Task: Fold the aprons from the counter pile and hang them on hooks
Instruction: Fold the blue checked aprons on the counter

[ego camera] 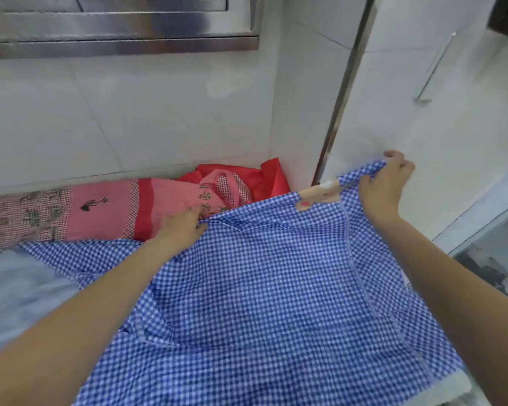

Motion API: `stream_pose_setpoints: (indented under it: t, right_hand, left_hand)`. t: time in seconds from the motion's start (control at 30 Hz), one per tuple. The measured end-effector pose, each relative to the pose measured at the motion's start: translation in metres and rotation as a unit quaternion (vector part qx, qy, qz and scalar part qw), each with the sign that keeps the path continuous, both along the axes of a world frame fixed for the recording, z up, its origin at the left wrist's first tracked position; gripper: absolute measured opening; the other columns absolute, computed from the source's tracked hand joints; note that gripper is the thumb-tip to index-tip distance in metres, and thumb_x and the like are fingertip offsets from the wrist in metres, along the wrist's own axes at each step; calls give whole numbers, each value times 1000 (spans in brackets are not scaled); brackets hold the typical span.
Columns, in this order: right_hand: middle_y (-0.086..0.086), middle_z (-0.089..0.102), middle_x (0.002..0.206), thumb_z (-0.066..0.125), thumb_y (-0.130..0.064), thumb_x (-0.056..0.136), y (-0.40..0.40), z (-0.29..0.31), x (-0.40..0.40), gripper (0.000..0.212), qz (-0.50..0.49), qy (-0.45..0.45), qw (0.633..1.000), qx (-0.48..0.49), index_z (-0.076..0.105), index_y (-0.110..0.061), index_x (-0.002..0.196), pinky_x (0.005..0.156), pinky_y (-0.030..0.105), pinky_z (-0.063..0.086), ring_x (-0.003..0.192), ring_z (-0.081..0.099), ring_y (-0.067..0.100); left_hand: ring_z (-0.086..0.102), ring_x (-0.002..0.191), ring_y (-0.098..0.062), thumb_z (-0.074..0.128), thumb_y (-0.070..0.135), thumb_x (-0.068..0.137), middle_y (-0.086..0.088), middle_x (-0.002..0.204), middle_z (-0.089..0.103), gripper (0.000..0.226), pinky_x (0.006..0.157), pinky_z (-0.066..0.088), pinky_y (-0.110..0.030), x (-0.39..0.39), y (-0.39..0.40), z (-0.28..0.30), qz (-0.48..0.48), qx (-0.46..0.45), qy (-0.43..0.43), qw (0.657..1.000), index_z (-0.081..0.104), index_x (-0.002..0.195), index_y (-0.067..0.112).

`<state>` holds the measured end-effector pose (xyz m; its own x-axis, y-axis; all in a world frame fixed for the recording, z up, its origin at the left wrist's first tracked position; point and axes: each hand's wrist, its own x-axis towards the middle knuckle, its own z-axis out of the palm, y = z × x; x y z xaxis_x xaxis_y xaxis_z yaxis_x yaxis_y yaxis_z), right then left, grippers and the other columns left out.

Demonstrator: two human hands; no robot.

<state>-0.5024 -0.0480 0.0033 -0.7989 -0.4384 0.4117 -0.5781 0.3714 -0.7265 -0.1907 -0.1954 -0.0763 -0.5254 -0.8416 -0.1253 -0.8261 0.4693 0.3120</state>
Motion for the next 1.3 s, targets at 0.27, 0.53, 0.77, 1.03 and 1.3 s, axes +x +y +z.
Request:
stream_pose_setpoints:
  t: [0.27, 0.53, 0.77, 1.03, 1.3]
  right_hand:
    - [18, 48, 121, 52, -2, 85, -61, -11, 183, 33, 414, 140, 877, 199, 56, -2, 118, 89, 41, 44, 101, 54, 34]
    - [19, 53, 128, 58, -25, 93, -110, -65, 378, 48, 574, 15, 725, 380, 44, 3, 129, 73, 29, 45, 104, 60, 33]
    - [18, 36, 137, 60, -23, 90, -157, -87, 456, 61, 468, 38, 796, 383, 30, 3, 137, 99, 33, 35, 125, 42, 31]
    - [15, 58, 96, 53, 3, 88, -216, -88, 487, 33, 431, -232, 786, 376, 56, 8, 120, 67, 28, 58, 75, 59, 20]
    - [27, 66, 96, 50, 2, 85, -290, -40, 564, 17, 491, -2, 847, 203, 66, 7, 89, 83, 37, 41, 100, 61, 32]
  left_hand:
    - [55, 109, -34, 44, 9, 93, -15, 120, 60, 33, 91, 44, -46, 97, 11, -9, 59, -29, 23, 998, 54, 124, 7]
    - [52, 112, -35, 47, 6, 92, -16, 131, 49, 44, 90, 43, -42, 287, 18, -16, 241, 4, -38, 970, 41, 136, 10]
    - [56, 101, -36, 59, 14, 88, -25, 117, 54, 46, 82, 47, -42, 400, 6, -38, 376, 128, 27, 917, 39, 124, -5]
    - [41, 42, -7, 69, 26, 84, -6, 69, 55, 22, 39, 31, -17, 442, 8, -16, 250, 446, 124, 851, 60, 94, 8]
    - [44, 28, 0, 60, 14, 91, 3, 38, 51, 28, 34, 33, -13, 501, -22, 1, 449, 153, 156, 867, 56, 64, 7]
